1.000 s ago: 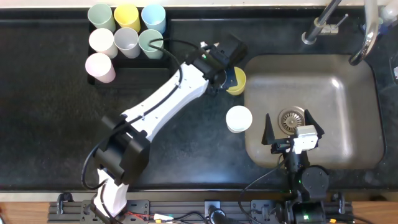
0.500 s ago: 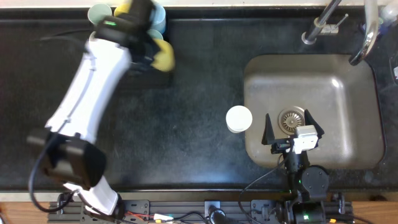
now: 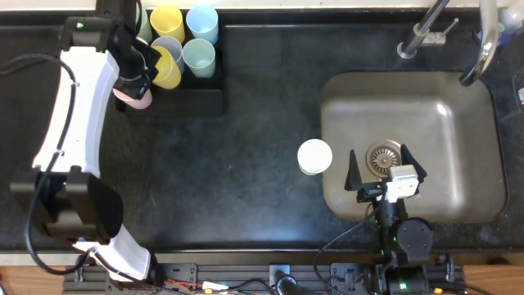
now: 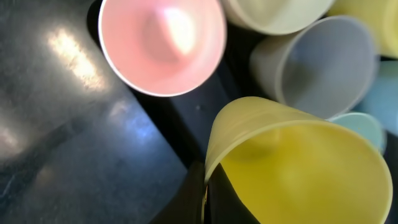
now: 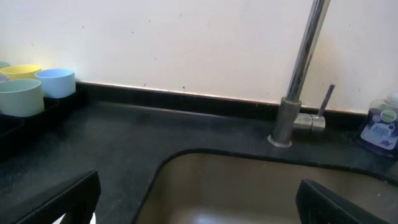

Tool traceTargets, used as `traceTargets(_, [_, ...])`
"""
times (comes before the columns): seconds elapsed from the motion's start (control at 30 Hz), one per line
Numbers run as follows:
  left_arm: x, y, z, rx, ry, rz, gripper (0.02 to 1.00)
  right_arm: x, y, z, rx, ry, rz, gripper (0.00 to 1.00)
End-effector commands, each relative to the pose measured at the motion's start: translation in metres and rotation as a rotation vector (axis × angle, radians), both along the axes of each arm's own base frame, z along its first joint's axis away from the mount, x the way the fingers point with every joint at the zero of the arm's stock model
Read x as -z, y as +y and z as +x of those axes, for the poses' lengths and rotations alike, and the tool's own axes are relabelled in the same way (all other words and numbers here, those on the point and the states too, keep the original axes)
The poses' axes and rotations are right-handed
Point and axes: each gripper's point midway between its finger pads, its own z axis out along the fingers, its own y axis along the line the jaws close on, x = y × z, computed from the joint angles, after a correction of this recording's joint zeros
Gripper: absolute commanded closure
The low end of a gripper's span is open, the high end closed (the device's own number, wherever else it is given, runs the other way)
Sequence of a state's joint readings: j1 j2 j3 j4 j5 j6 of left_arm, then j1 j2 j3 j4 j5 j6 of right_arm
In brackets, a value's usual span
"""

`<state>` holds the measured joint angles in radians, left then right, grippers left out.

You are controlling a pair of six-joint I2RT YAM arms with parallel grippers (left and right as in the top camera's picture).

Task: Store Cups

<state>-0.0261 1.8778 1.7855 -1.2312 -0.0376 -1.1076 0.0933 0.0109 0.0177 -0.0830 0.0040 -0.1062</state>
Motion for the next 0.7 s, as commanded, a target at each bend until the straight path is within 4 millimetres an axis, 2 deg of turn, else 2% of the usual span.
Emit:
traceTargets(0.03, [0.017, 0.000, -0.013, -0.026, 0.060, -0.002, 0.982, 0.003, 0.000, 0.000, -0.002, 0.000, -0.003, 0.003])
traceTargets(0.2, [0.029, 0.006, -0.023, -0.034, 0.101, 0.032, 0.982, 0.003, 0.000, 0.000, -0.002, 0.000, -0.003, 0.003])
traceTargets(0.4, [0.041, 0.008, -0.024, -0.079, 0.117, 0.036, 0.982, 0.004, 0.000, 0.000, -0.002, 0.000, -0.003, 0.003])
traceTargets(0.7, [0.067, 0.005, -0.016, -0.073, 0.157, 0.026, 0.982, 0.004, 0.000, 0.000, -0.002, 0.000, -0.003, 0.003])
